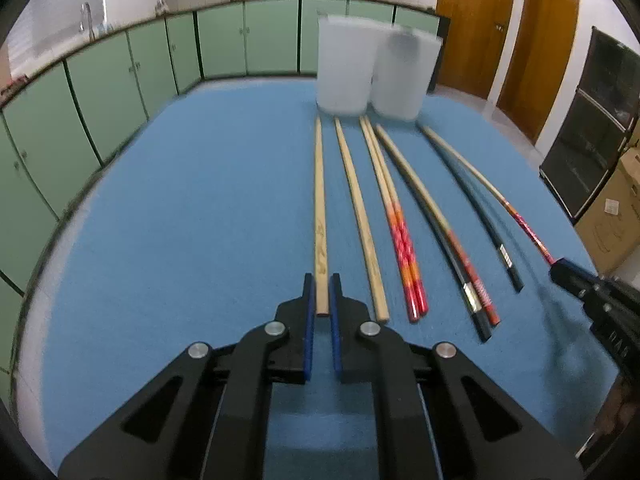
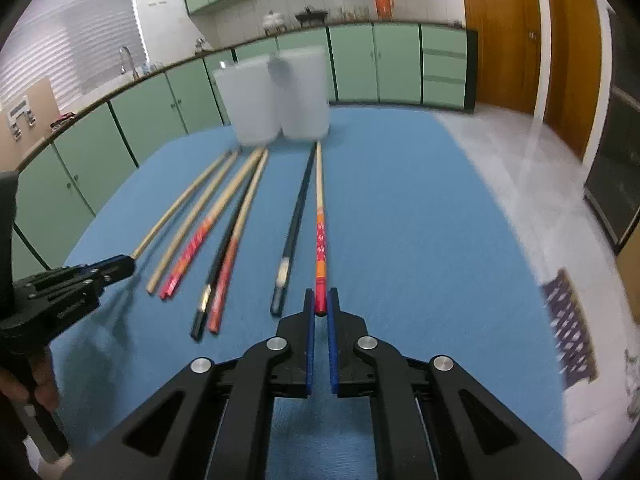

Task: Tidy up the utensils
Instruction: 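Grasp a wooden chopstick with the left tool while the right tool grasps a red-patterned chopstick, then carry both chopsticks to the holder and lower them in upright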

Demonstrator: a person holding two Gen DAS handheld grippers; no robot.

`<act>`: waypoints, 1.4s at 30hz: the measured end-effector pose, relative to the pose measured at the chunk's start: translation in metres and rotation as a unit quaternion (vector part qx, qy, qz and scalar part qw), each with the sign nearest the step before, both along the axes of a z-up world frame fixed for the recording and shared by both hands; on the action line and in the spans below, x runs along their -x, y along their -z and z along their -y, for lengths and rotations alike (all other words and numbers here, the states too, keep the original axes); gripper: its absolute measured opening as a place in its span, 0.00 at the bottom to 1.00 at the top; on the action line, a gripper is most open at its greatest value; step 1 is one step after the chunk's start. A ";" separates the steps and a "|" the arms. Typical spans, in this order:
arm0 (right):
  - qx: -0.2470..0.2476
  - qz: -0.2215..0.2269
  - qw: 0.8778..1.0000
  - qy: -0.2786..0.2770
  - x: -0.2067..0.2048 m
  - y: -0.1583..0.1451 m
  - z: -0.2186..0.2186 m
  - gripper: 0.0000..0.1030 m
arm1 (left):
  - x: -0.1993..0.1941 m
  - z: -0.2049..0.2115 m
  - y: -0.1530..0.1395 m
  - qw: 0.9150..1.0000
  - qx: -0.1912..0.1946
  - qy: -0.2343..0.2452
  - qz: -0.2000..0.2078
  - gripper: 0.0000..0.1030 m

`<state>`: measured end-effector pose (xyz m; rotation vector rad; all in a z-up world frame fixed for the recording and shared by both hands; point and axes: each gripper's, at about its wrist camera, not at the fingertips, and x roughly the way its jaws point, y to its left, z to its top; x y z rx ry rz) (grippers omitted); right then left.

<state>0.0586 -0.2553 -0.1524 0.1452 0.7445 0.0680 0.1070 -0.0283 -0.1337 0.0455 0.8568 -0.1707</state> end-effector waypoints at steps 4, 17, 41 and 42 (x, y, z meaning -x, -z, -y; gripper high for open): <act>0.018 0.043 0.999 0.000 0.005 -0.041 0.010 0.06 | 0.008 -0.005 -0.043 0.999 -0.010 0.011 0.052 0.06; 0.007 0.091 0.995 -0.048 -0.025 -0.149 0.038 0.05 | -0.008 -0.006 -0.159 0.985 0.005 0.058 0.163 0.06; 0.020 0.110 0.984 -0.136 -0.075 -0.252 0.034 0.05 | -0.052 -0.006 -0.232 0.974 0.059 0.098 0.197 0.06; 0.019 0.118 0.983 -0.136 -0.077 -0.260 0.035 0.05 | -0.054 -0.005 -0.242 0.971 0.061 0.098 0.209 0.06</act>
